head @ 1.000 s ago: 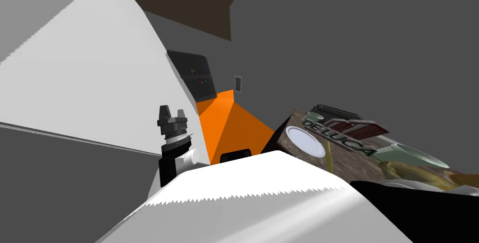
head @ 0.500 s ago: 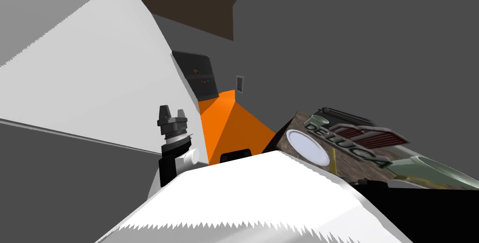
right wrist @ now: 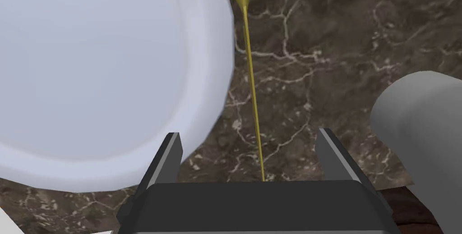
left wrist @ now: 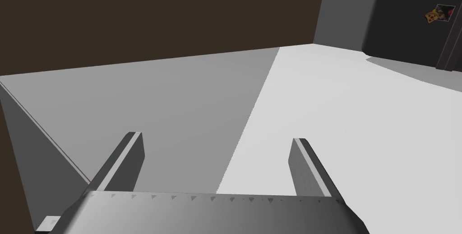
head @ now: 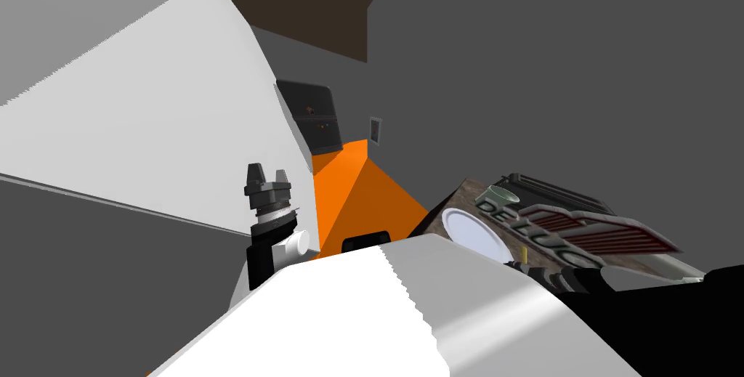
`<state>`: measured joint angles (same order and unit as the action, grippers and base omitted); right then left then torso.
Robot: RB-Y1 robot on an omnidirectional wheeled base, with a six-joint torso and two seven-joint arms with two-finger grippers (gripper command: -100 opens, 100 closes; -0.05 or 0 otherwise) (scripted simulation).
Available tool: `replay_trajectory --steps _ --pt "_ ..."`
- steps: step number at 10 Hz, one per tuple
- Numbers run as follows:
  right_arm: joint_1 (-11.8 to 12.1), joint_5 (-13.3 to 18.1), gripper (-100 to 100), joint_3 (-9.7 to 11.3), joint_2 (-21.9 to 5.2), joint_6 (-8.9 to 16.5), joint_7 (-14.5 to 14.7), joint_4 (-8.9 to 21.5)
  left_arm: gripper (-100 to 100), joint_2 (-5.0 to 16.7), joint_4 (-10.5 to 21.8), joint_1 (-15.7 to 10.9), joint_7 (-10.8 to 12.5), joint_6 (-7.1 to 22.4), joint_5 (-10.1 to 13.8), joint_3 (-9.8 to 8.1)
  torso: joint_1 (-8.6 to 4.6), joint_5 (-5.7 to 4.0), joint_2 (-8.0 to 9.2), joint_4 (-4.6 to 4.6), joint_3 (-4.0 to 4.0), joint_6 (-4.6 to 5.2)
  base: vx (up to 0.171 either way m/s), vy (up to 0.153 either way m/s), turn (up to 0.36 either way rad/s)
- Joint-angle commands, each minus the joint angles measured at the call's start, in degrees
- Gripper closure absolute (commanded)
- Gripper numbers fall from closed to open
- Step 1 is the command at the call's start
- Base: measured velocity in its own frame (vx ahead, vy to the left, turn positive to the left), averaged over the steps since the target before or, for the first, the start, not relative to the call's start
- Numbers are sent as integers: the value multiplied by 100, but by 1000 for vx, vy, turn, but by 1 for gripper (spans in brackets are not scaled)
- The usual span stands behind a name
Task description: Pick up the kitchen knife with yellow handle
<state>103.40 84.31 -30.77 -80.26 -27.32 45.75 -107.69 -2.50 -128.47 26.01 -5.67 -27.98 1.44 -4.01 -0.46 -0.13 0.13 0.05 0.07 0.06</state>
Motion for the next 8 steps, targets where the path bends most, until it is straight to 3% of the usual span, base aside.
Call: replay_trajectory --steps 1,2,3,4,8 --pt "97 109 -100 -119 -84 29 163 45 0 0 0 0 0 0 0 0 0 0 0 0 0 0 -11 -103 59" --pt "28 42 -100 -44 -56 21 123 60 0 0 0 0 0 0 0 0 9 3 1 1 1 1 -3 -49 17" --pt "30 45 0 -50 -62 23 156 69 0 -1 0 0 0 0 0 0 30 7 1 1 1 3 0 -10 0" --pt "-111 62 -100 156 -109 99 129 139 0 -1 0 0 0 0 0 1 47 12 0 1 1 3 2 -5 19" --pt "-391 98 -100 566 -204 251 84 282 0 -1 0 0 0 0 0 1 56 14 -2 0 -1 3 5 0 16"
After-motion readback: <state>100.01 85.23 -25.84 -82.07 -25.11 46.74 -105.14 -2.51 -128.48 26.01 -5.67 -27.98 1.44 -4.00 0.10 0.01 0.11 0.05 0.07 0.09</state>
